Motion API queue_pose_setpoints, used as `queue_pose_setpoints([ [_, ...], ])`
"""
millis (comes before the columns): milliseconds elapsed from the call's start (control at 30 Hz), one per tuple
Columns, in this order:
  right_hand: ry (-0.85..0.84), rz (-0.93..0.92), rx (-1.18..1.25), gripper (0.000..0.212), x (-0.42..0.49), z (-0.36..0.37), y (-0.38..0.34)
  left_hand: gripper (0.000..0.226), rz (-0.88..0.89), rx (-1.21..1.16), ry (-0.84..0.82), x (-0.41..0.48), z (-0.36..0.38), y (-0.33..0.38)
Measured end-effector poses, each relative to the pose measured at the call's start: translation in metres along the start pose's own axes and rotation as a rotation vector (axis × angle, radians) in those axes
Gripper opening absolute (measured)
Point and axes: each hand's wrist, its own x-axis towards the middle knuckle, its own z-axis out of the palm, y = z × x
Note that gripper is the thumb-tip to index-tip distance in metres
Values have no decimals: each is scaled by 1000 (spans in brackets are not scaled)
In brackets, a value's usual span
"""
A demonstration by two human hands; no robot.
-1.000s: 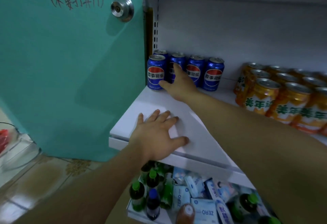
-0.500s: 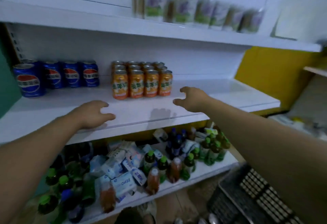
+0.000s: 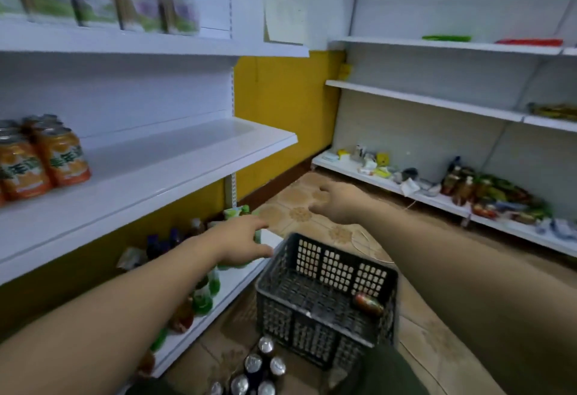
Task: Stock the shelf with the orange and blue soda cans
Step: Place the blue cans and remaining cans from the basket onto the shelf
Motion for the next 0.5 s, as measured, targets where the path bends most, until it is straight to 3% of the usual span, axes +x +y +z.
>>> queue_pose_setpoints([
  [267,-38,233,34,74,13,27,126,71,85,-31,-202,90,54,57],
  [500,-113,338,127,72,60,74,193,79,52,-28,-268,179,102,55],
])
